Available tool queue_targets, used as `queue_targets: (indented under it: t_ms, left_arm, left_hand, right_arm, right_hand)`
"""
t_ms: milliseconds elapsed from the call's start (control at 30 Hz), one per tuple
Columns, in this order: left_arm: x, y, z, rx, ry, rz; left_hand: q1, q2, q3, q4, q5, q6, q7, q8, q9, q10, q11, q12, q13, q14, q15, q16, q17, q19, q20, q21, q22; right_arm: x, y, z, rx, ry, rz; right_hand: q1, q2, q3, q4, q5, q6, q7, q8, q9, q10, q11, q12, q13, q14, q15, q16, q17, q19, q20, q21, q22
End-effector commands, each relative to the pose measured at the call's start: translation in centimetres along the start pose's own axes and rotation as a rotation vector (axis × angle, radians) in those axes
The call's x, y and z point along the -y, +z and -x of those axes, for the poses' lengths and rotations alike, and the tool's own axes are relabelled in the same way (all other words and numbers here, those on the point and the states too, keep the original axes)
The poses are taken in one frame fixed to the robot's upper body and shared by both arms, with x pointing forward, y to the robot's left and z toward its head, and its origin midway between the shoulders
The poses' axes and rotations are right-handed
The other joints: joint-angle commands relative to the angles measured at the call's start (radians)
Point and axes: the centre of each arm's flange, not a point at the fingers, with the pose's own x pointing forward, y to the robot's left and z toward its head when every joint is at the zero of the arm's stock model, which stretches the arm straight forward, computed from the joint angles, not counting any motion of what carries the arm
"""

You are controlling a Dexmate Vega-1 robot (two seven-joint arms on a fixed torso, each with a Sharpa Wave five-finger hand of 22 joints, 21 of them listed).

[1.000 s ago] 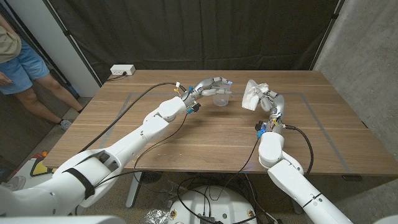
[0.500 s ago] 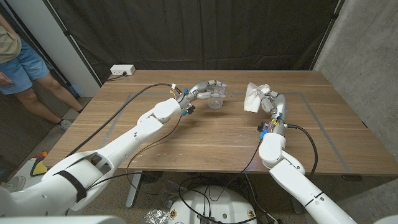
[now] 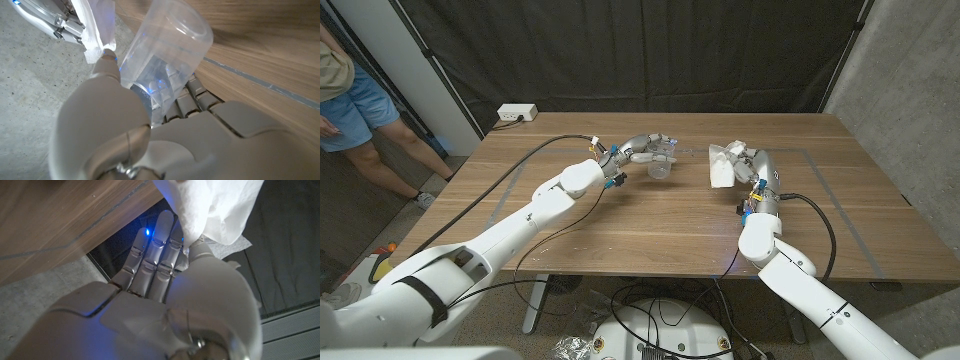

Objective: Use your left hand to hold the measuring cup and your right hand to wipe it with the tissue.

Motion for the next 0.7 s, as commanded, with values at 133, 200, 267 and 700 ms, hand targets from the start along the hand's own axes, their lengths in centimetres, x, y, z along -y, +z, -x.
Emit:
queue_targets:
  t_ms: [133,200,267,700]
  left_arm:
    - [-0.2,-0.8,1.0,-0.044,0.012,-0.071]
    - [-0.2,-1.0,1.2,-0.053,0.014,-0.084]
    - [-0.2,-1.2,1.3,-0.062,0.016,-0.097]
    - [-0.1,-2.6,2.1,-0.121,0.032,-0.192]
  left_hand:
    - [-0.005,0.0,-0.007,0.0,0.011,-0.006,-0.002,-0.002,0.006,-0.008,-0.001,0.009,0.005,-0.003,-0.126,-0.001,0.002,-0.006,0.001,-0.004,0.003]
    - [-0.006,0.0,-0.007,-0.001,0.012,-0.007,-0.003,-0.002,0.006,-0.009,0.0,0.01,0.005,-0.004,-0.125,-0.001,0.002,-0.007,0.001,-0.004,0.003]
    - [-0.006,0.0,-0.007,-0.001,0.012,-0.006,-0.004,-0.002,0.006,-0.008,-0.001,0.012,0.004,-0.007,-0.127,-0.001,0.002,-0.006,0.0,-0.004,0.003]
    - [-0.007,-0.002,-0.009,-0.001,0.015,-0.005,-0.003,0.0,0.007,-0.014,-0.003,0.017,0.002,-0.024,-0.125,-0.004,-0.003,-0.006,0.002,-0.003,0.003]
  right_arm:
    - [-0.7,-0.4,-0.4,0.016,0.053,0.202]
    - [-0.8,-0.4,-0.4,0.02,0.059,0.223]
    - [-0.8,-0.4,-0.4,0.023,0.066,0.248]
    - [-1.6,-0.1,-0.9,0.041,0.132,0.376]
  right_hand:
    - [-0.003,0.005,0.003,0.003,0.005,0.023,-0.014,0.002,0.001,0.006,0.002,-0.001,0.006,0.003,-0.09,-0.004,0.002,-0.007,-0.047,0.012,-0.006]
    - [-0.002,0.005,0.003,0.003,0.005,0.025,-0.014,0.003,0.002,0.006,0.002,-0.001,0.006,0.004,-0.09,-0.004,0.004,-0.007,-0.047,0.013,-0.008]
    - [-0.002,0.005,0.003,0.003,0.005,0.023,-0.014,0.002,0.002,0.006,0.001,-0.002,0.007,0.004,-0.09,-0.004,0.004,-0.008,-0.048,0.014,-0.009]
    - [-0.003,0.004,0.005,0.003,0.005,0.026,-0.016,0.001,0.004,0.004,0.001,-0.007,0.008,0.007,-0.09,-0.011,0.007,-0.01,-0.049,0.026,-0.024]
